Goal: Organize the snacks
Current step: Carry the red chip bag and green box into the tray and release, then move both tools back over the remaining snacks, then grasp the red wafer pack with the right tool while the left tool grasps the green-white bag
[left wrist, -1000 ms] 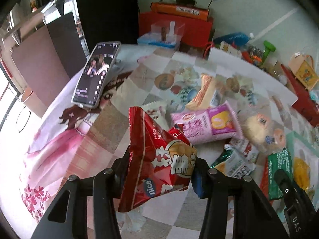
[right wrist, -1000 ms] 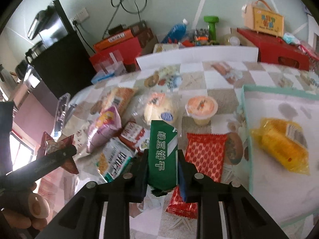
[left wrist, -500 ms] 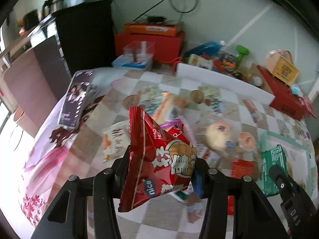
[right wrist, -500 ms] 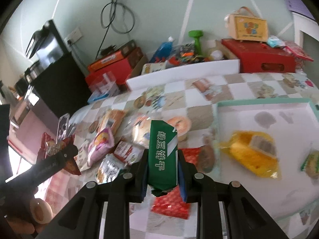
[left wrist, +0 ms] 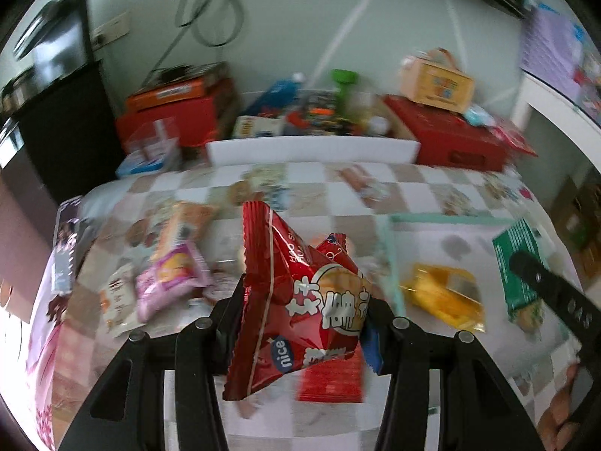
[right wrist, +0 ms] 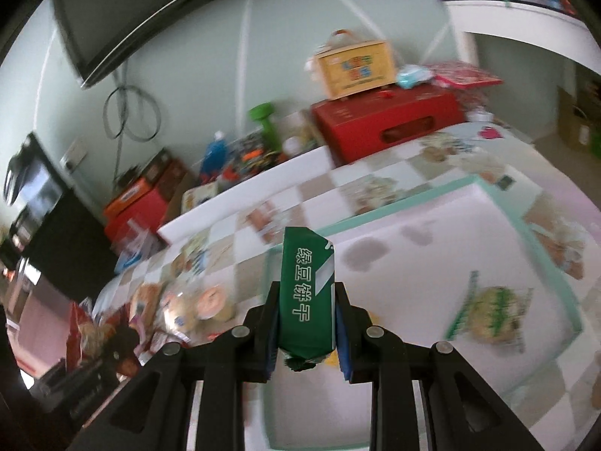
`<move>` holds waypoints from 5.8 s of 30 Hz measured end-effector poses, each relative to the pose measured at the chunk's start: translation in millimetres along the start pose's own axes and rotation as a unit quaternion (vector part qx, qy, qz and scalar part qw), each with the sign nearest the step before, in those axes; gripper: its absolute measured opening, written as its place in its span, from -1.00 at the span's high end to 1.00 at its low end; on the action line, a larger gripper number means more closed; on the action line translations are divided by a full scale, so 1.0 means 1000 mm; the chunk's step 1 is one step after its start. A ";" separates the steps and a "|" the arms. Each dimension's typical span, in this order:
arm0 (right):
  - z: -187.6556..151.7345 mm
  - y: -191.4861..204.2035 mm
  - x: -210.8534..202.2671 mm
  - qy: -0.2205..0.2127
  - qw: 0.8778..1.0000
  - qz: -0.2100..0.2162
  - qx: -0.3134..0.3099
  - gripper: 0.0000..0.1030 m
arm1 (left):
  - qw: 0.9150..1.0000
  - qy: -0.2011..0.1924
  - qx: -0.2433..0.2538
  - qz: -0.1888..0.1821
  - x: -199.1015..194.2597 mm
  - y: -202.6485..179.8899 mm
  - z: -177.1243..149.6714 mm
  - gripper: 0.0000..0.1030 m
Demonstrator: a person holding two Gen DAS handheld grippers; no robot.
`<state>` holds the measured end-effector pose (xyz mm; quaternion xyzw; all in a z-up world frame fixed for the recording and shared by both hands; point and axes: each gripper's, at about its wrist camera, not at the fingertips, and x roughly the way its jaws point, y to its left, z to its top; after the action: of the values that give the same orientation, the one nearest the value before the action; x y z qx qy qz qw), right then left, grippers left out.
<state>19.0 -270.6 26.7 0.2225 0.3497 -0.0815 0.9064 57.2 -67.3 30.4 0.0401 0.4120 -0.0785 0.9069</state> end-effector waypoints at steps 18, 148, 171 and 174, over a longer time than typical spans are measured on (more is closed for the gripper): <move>0.007 -0.091 -0.008 0.012 0.994 -0.078 0.077 0.48 | 0.986 0.059 0.134 -0.078 0.032 -0.129 -0.037 0.00; -0.116 0.138 0.105 0.158 0.955 -0.021 -0.252 -0.26 | 0.973 0.186 -0.123 0.067 0.099 0.135 -0.042 -0.43; -0.099 0.117 0.077 0.163 0.967 0.016 -0.195 -0.05 | 0.981 0.150 -0.113 0.053 0.060 0.127 -0.034 -0.29; -0.096 0.118 0.068 0.152 0.969 0.023 -0.192 -0.05 | 0.982 0.140 -0.114 0.052 0.054 0.127 -0.030 -0.29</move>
<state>47.8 -120.8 -40.4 0.0619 0.4874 0.0434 0.8699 92.2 56.0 -29.3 -0.0312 0.5381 0.0228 0.8420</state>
